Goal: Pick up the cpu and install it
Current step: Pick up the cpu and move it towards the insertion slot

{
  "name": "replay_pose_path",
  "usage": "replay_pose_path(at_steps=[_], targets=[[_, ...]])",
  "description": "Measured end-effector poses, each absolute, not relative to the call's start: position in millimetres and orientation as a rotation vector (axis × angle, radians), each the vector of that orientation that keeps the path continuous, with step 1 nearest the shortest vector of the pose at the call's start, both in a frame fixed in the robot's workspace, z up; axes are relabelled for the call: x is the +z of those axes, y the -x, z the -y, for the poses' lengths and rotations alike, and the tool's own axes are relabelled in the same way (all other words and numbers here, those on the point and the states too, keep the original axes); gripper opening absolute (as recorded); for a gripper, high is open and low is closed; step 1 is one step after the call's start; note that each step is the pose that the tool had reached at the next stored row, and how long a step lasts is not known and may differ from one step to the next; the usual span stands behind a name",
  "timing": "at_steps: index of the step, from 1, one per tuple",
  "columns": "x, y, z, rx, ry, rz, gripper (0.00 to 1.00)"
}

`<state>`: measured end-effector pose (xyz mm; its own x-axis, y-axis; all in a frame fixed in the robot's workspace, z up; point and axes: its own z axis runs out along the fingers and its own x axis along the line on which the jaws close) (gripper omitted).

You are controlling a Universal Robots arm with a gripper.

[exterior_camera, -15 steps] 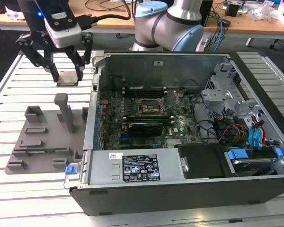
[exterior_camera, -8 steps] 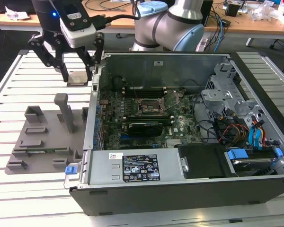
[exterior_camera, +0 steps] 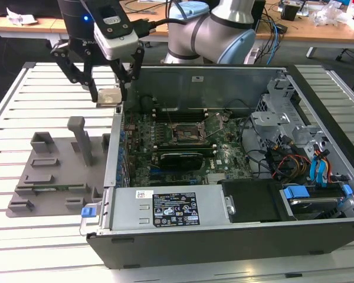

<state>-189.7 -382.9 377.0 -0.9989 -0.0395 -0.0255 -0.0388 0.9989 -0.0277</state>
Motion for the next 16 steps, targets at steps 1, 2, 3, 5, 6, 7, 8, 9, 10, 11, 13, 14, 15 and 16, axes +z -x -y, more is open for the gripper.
replay_pose_path(at_steps=[1, 2, 3, 5, 6, 7, 8, 9, 10, 11, 13, 14, 15, 16], targets=[[377, 188, 383, -0.042, 0.061, -3.115, 0.55], [377, 186, 383, -0.042, 0.061, -3.115, 0.55], [377, 183, 383, -0.042, 0.061, -3.115, 0.55], [377, 177, 383, -0.042, 0.061, -3.114, 0.55], [377, 175, 383, -0.042, 0.061, -3.115, 0.55], [377, 172, 383, -0.042, 0.061, -3.115, 0.55], [377, 169, 383, -0.042, 0.061, -3.115, 0.55], [377, 166, 383, -0.042, 0.061, -3.115, 0.55], [377, 163, 383, -0.042, 0.061, -3.115, 0.55], [377, 160, 383, -0.042, 0.061, -3.115, 0.55], [377, 153, 383, -0.042, 0.061, -3.115, 0.55], [377, 149, 383, -0.042, 0.061, -3.115, 0.55], [377, 147, 383, -0.042, 0.061, -3.115, 0.55], [377, 145, 383, -0.042, 0.061, -3.115, 0.55]])
